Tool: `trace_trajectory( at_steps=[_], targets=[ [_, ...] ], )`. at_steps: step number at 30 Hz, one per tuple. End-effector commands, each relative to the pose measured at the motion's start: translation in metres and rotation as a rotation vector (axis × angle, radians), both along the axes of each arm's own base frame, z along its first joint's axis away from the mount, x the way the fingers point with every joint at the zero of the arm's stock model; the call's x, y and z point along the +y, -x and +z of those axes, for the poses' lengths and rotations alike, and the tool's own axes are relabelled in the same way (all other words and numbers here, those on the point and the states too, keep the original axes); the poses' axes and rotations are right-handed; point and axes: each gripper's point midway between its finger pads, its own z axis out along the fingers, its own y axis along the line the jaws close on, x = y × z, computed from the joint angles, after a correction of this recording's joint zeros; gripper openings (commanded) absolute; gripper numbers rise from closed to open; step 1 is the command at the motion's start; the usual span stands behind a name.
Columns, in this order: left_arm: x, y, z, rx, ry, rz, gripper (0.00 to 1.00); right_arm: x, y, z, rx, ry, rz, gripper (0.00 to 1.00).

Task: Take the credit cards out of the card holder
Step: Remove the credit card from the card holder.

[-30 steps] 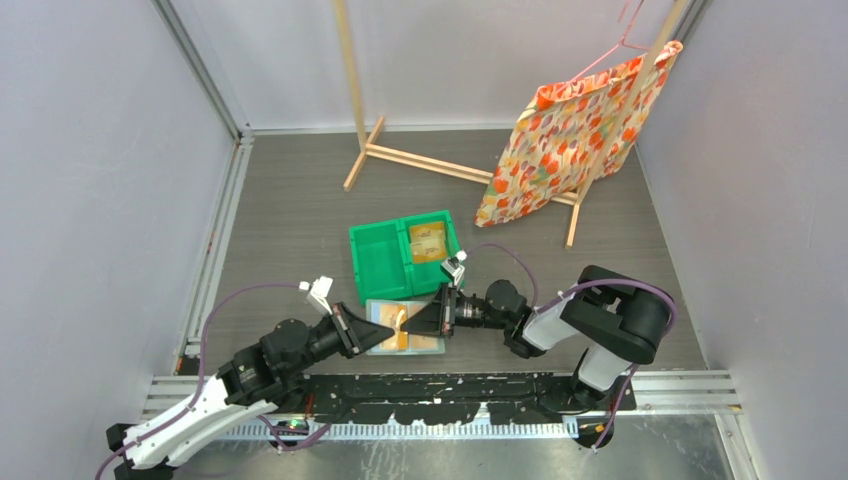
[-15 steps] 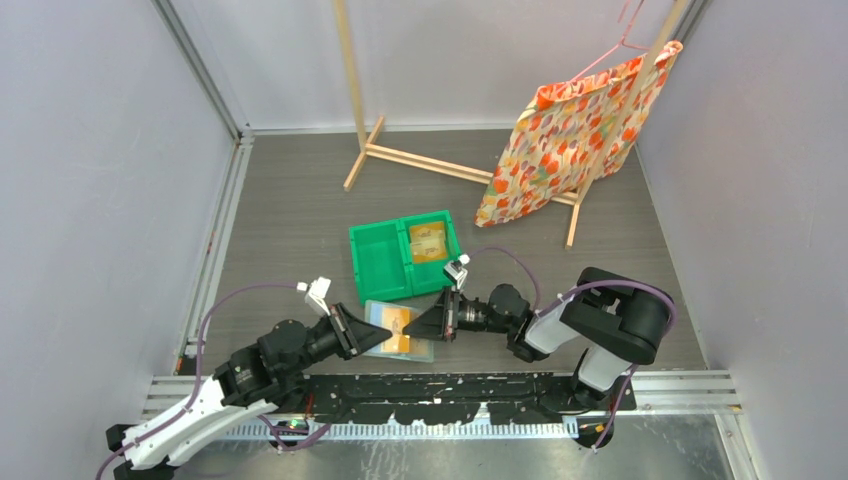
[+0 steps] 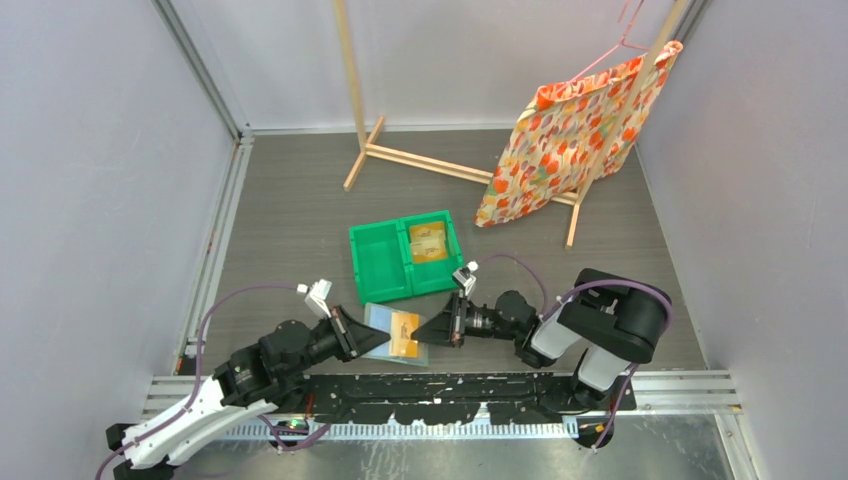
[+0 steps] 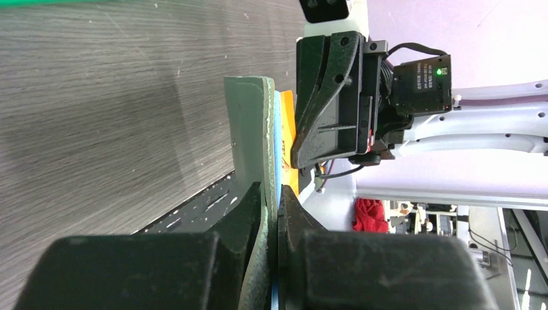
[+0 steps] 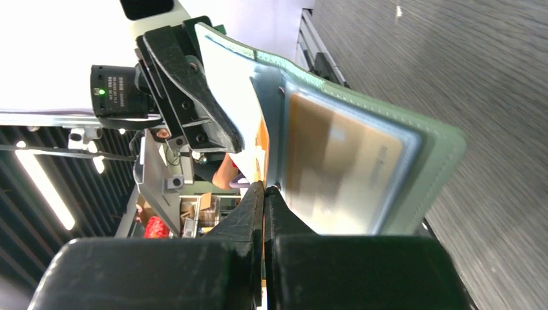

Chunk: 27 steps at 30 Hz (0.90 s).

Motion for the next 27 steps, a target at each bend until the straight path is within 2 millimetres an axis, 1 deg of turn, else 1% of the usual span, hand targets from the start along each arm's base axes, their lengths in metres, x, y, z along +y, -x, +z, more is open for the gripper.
trace_trajectory(
  at_steps=[1, 7, 12, 15, 17, 19, 20, 23, 24, 25, 26, 27],
  targets=[
    [0.002, -0.005, 0.044, -0.082, 0.101, 0.024, 0.01, -0.008, 0.004, -0.018, -0.019, 0.050, -0.008, 0.01],
    [0.002, -0.005, 0.045, -0.084, 0.103, 0.025, 0.01, -0.019, 0.005, -0.029, -0.009, 0.083, -0.027, 0.01],
    [0.004, -0.005, 0.046, -0.087, 0.093, 0.027, 0.01, -0.046, -0.002, -0.037, 0.006, 0.117, -0.083, 0.01],
    [0.007, -0.006, 0.039, -0.076, 0.058, 0.038, 0.01, -0.059, -0.005, -0.031, -0.008, 0.135, -0.098, 0.01],
    [0.008, -0.005, 0.032, -0.059, 0.019, 0.038, 0.01, -0.062, -0.004, -0.025, -0.036, 0.164, -0.097, 0.01],
    [0.006, -0.005, 0.028, -0.051, -0.007, 0.026, 0.01, -0.069, -0.006, -0.021, -0.086, 0.250, -0.103, 0.01],
    [0.005, -0.005, 0.026, -0.046, -0.020, 0.020, 0.01, -0.075, -0.009, -0.015, -0.133, 0.304, -0.121, 0.01],
    [-0.001, -0.006, 0.023, -0.042, -0.051, 0.005, 0.01, -0.107, -0.019, 0.007, -0.273, 0.459, -0.210, 0.01],
    [-0.004, -0.008, 0.021, -0.041, -0.060, 0.001, 0.01, -0.116, -0.024, 0.021, -0.313, 0.496, -0.236, 0.01],
    [-0.007, -0.008, 0.020, -0.040, -0.067, -0.005, 0.00, -0.125, -0.027, 0.018, -0.328, 0.560, -0.246, 0.01],
    [-0.010, -0.009, 0.018, -0.037, -0.071, -0.013, 0.00, -0.131, -0.032, 0.027, -0.346, 0.604, -0.259, 0.01],
    [-0.014, -0.010, 0.017, -0.036, -0.072, -0.020, 0.00, -0.134, -0.036, 0.030, -0.359, 0.649, -0.262, 0.01]
  ],
)
